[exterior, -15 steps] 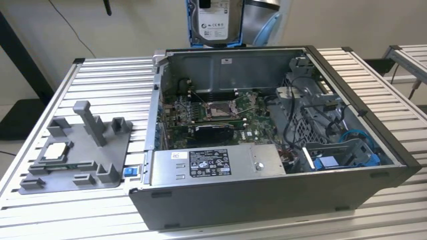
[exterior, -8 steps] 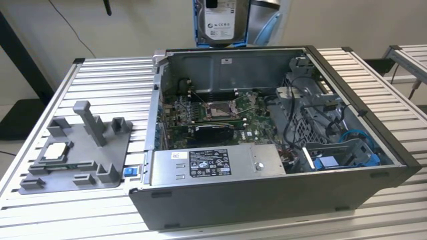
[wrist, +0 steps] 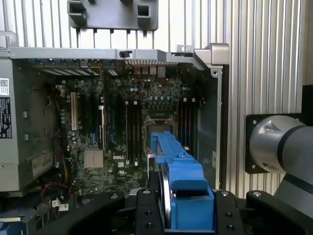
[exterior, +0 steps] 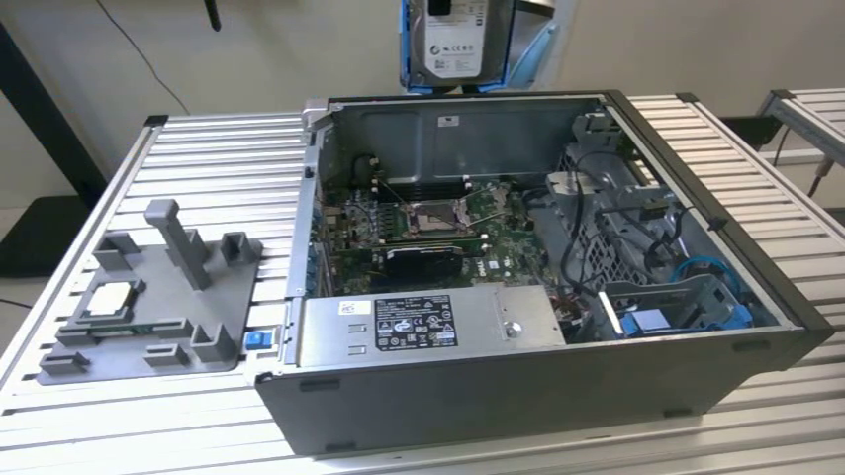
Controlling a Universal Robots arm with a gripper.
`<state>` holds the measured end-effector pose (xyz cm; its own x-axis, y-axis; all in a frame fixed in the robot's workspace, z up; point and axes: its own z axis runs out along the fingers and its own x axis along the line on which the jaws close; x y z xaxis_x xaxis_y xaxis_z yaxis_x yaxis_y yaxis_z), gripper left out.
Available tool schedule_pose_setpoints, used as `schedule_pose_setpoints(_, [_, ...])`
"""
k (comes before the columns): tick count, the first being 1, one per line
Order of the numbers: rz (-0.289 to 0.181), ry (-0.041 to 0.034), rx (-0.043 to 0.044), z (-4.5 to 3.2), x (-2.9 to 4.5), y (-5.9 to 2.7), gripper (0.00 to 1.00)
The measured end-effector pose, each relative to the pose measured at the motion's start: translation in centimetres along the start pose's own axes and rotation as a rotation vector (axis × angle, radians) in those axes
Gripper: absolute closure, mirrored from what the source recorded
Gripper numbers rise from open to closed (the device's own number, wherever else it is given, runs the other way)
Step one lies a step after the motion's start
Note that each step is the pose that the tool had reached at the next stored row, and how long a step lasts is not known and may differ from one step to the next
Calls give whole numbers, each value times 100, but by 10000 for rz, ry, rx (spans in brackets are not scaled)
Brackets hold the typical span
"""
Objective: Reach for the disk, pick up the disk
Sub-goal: 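Pick up the disk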
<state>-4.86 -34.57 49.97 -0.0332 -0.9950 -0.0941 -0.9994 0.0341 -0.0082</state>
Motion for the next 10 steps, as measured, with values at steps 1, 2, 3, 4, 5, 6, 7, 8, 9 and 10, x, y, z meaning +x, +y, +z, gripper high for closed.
schedule_pose_setpoints(1, [0,0,0,0,-1,-24,100])
schedule_pose_setpoints(2, [0,0,0,1,-2,-51,100])
schedule_pose_setpoints(3, [1,0,0,1,-3,-75,100])
schedule_pose_setpoints(4, [0,-1,0,2,-3,-98,100])
schedule_pose_setpoints(5, [0,0,0,2,-4,-121,100])
schedule_pose_setpoints(6, [0,0,0,2,-4,-139,100])
schedule_pose_setpoints(7, [0,0,0,2,-5,-161,100])
schedule_pose_setpoints(8, [0,0,0,2,-6,-185,100])
schedule_pose_setpoints(9, [0,0,0,3,-7,-210,100])
schedule_pose_setpoints(10, [0,-1,0,3,-7,-232,100])
